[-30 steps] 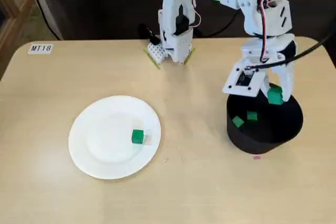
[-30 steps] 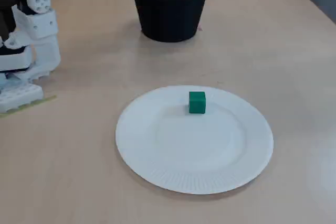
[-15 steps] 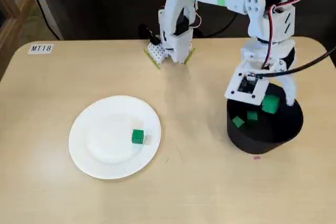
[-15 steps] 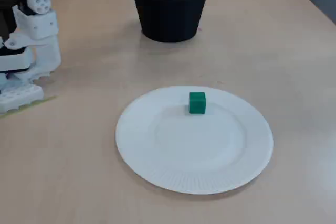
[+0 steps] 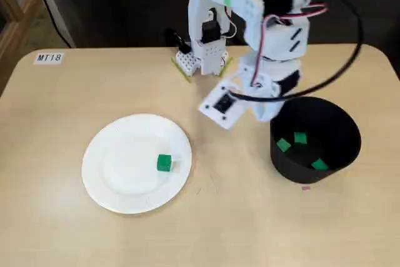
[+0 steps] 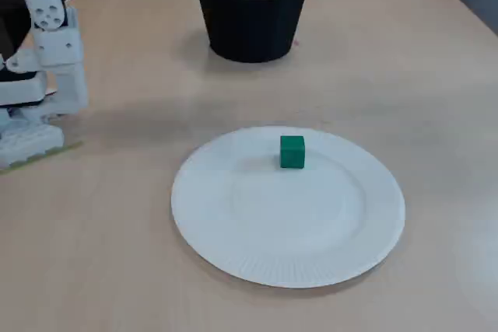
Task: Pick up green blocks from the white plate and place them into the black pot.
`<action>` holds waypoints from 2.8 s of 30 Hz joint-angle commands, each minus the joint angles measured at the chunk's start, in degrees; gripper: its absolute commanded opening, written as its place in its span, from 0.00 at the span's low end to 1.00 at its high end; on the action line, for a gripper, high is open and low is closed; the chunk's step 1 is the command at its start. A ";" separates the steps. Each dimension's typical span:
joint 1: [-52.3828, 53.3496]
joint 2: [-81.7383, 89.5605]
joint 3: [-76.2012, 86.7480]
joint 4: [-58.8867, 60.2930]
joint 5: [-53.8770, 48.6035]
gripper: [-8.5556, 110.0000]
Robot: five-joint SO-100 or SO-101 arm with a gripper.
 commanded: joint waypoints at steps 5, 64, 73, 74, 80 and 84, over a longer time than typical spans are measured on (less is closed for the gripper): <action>12.39 14.77 21.36 -16.26 -2.11 0.05; 28.39 -27.33 10.02 -22.94 4.92 0.23; 28.92 -29.79 7.38 -25.14 4.39 0.05; 29.09 -29.36 7.38 -25.22 4.39 0.05; 30.06 -26.37 7.38 -26.02 4.39 0.05; 31.20 -23.73 7.38 -26.89 4.04 0.05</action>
